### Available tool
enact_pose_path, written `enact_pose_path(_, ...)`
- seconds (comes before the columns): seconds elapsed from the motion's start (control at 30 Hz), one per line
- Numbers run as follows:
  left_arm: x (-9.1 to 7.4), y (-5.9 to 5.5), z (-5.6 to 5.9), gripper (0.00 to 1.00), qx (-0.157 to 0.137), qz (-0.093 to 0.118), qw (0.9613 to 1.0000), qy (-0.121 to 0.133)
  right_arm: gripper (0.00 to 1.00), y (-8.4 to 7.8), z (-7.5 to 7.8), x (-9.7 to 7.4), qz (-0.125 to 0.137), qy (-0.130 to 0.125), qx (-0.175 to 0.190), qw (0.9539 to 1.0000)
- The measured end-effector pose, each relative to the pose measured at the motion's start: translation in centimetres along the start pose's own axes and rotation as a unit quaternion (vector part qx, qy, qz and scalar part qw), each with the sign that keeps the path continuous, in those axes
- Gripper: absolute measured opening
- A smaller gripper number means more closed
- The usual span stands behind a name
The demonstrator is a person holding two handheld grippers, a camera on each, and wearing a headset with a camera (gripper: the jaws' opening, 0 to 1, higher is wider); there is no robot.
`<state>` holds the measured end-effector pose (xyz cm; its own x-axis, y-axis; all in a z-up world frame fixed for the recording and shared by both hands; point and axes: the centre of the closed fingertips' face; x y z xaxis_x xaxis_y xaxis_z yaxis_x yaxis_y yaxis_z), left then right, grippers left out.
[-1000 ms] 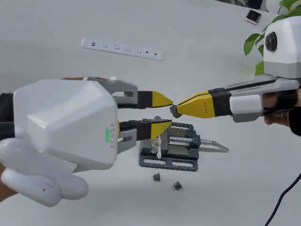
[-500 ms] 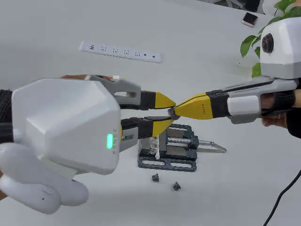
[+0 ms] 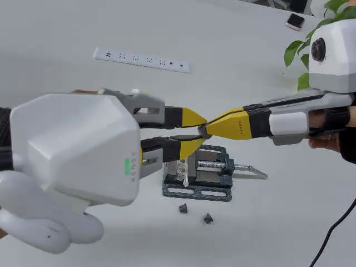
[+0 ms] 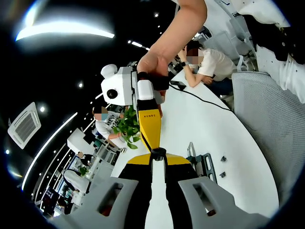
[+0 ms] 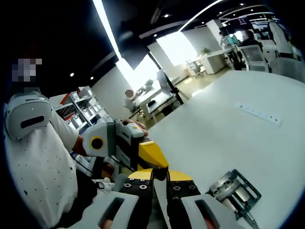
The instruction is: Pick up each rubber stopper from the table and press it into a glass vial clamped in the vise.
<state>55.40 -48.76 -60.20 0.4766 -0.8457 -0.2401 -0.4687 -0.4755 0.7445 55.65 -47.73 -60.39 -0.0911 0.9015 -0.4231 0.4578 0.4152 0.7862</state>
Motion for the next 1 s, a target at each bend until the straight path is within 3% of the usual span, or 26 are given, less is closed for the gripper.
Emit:
enact_pose_path(0.23,-0.1,-0.1,0.1,0.05,-0.036,0.004,0.9994,0.003,0.07,0.6,0.0,-0.5,0.007,-0.01,-0.019,0.9997)
enact_pose_path(0.3,-0.1,-0.6,0.2,0.05,-0.091,-0.002,0.9958,0.004,0.08,1.0,0.7,-0.9,0.007,-0.035,-0.053,0.9979)
enact_pose_path(0.4,-0.2,-0.7,-0.3,0.05,-0.157,0.007,0.9875,0.011,0.08,1.3,0.5,-1.4,-0.002,-0.046,-0.079,0.9958)
enact_pose_path(0.43,-0.3,-0.6,-0.3,0.05,-0.183,0.013,0.983,0.008,0.07,1.5,0.9,-1.5,-0.008,-0.063,-0.108,0.9922)
enact_pose_path(0.5,-0.4,-0.7,-0.7,0.05,-0.202,0.016,0.9792,0.013,0.07,1.3,0.8,-1.7,-0.026,-0.065,-0.135,0.9884)
enact_pose_path(0.53,-0.4,-0.9,-0.6,0.05,-0.229,0.013,0.9733,0.008,0.07,1.4,0.8,-1.6,-0.034,-0.07,-0.161,0.9839)
enact_pose_path(0.6,-0.4,-0.9,-0.7,0.05,-0.238,0.016,0.971,0.003,0.07,1.3,0.3,-1.5,-0.048,-0.07,-0.185,0.979)
enact_pose_path(0.63,-0.4,-0.9,-0.7,0.05,-0.245,0.014,0.9695,0.0,0.08,1.2,0.0,-1.3,-0.061,-0.068,-0.208,0.9738)
enact_pose_path(0.67,-0.3,-0.9,-0.3,0.05,-0.262,0.011,0.9651,-0.011,0.09,1.2,0.0,-1.2,-0.07,-0.071,-0.231,0.9679)
enact_pose_path(0.7,-0.3,-0.9,-0.4,0.05,-0.27,0.011,0.9627,-0.013,0.09,0.8,-0.2,-1.0,-0.092,-0.072,-0.255,0.9599)
enact_pose_path(0.73,-0.2,-0.8,-0.3,0.05,-0.282,0.013,0.9591,-0.019,0.1,0.5,-0.3,-0.9,-0.106,-0.074,-0.264,0.9558)
enact_pose_path(0.77,-0.2,-0.7,0.1,0.05,-0.307,0.008,0.951,-0.032,0.1,0.1,-0.5,-0.5,-0.124,-0.082,-0.282,0.9479)
enact_pose_path(0.8,-0.1,-0.8,0.0,0.05,-0.313,0.006,0.9493,-0.029,0.1,-0.1,-0.5,-0.5,-0.135,-0.088,-0.284,0.9452)
enact_pose_path(0.83,0.0,-0.7,-0.2,0.05,-0.305,0.006,0.952,-0.028,0.1,-0.3,-0.6,-0.2,-0.143,-0.088,-0.281,0.9449)
enact_pose_path(0.9,0.1,-1.0,-0.1,0.05,-0.307,-0.005,0.9512,-0.025,0.1,-0.2,-0.5,-0.1,-0.143,-0.095,-0.28,0.9446)
enact_pose_path(1.0,0.3,-1.4,-0.2,0.05,-0.308,-0.02,0.9511,-0.009,0.08,-0.3,0.8,-0.4,-0.138,-0.143,-0.226,0.9537)
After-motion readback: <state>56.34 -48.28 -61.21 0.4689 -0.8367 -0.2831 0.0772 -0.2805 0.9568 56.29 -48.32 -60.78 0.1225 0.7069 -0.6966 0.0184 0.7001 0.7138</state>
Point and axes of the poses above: the centre of the closed fingertips' face, and the gripper's own axes: x roughly forward along the fingers, z roughly to its right, y roughly out of its top, and after that the axes turned 7 degrees about -x, right-handed
